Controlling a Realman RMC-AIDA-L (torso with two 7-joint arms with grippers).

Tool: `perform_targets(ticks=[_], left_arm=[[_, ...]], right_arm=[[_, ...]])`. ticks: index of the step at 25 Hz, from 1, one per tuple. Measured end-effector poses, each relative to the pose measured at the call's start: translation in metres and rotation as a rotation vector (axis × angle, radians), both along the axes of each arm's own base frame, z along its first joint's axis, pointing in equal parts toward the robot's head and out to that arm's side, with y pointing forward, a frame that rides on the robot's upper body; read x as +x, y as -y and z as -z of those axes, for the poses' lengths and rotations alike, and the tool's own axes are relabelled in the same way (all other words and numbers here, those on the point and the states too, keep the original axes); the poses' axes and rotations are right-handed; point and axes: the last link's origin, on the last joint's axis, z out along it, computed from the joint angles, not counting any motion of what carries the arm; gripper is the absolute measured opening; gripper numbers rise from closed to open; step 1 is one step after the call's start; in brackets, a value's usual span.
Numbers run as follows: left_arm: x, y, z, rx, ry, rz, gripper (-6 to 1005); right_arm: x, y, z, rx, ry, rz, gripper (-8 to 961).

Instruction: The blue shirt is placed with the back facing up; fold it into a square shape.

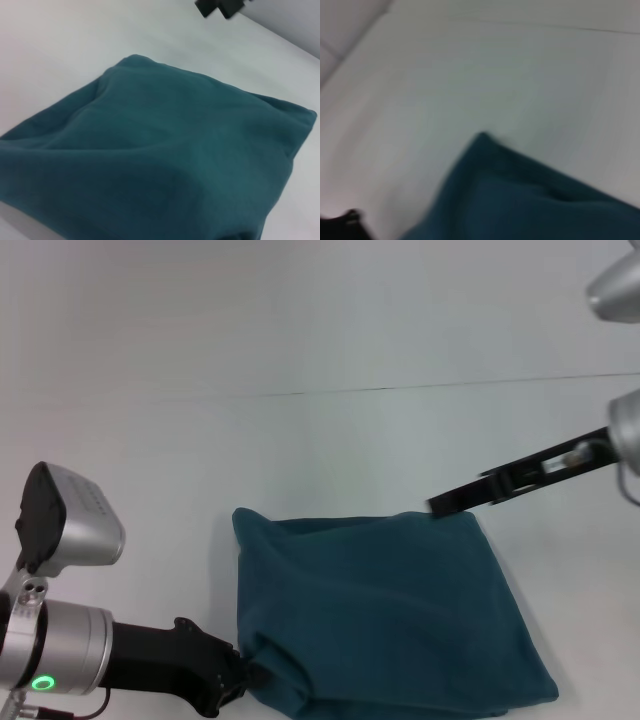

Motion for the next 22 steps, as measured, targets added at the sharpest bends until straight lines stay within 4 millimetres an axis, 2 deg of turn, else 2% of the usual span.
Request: perform_targets(ticks=[6, 11, 16, 22], left_arm=[[-0.004, -0.001, -0.003, 0.021, 0.003, -0.010, 30], [-0.009, 0.002, -0.004, 0.017, -0.002, -0.024, 30], [-0.011, 0.004, -0.004, 0.014, -0.004, -0.028, 30], [-0.011, 0.004, -0.004, 0.013, -0.003, -0.030, 30]], right_arm=[[-0.032, 0.002, 0.043, -0.140, -0.094, -0.079, 555], [-0.049, 0.003, 0.085, -0.245, -0.004, -0.130, 321], [-0.061, 0.005, 0.095, -0.281, 0.037, -0.173, 104], [-0.075, 0.007, 0.110, -0.333, 0.071, -0.215, -1]])
